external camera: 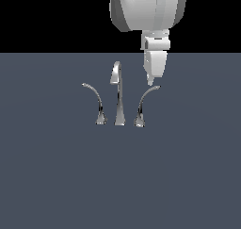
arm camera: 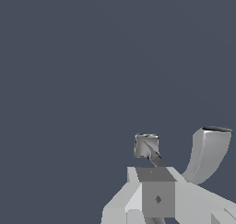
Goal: Turn on the faucet by rotating a designated handle.
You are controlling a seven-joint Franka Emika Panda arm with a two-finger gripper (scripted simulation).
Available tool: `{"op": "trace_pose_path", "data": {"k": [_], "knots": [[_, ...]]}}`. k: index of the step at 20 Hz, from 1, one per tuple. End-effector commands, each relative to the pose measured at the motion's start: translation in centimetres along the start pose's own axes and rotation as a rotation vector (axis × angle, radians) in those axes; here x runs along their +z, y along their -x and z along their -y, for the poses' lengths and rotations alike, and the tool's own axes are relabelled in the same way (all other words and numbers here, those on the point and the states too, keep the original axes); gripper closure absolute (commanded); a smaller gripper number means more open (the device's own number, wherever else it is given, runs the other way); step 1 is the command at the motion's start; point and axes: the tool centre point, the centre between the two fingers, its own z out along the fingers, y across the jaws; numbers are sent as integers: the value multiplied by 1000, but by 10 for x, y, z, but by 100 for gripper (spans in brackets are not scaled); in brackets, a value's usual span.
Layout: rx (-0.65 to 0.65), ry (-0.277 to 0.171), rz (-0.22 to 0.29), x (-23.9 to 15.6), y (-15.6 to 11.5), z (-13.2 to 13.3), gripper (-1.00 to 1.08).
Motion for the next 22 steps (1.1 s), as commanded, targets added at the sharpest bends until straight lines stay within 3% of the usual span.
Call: {"op": "trace_pose_path", "data": {"k": [1, 10, 22], "knots": [[36, 0, 0, 6, -8, 4, 108], [62, 1, 1, 11, -14, 5, 108], [63, 0, 2, 11, -26, -30, 108]]}}
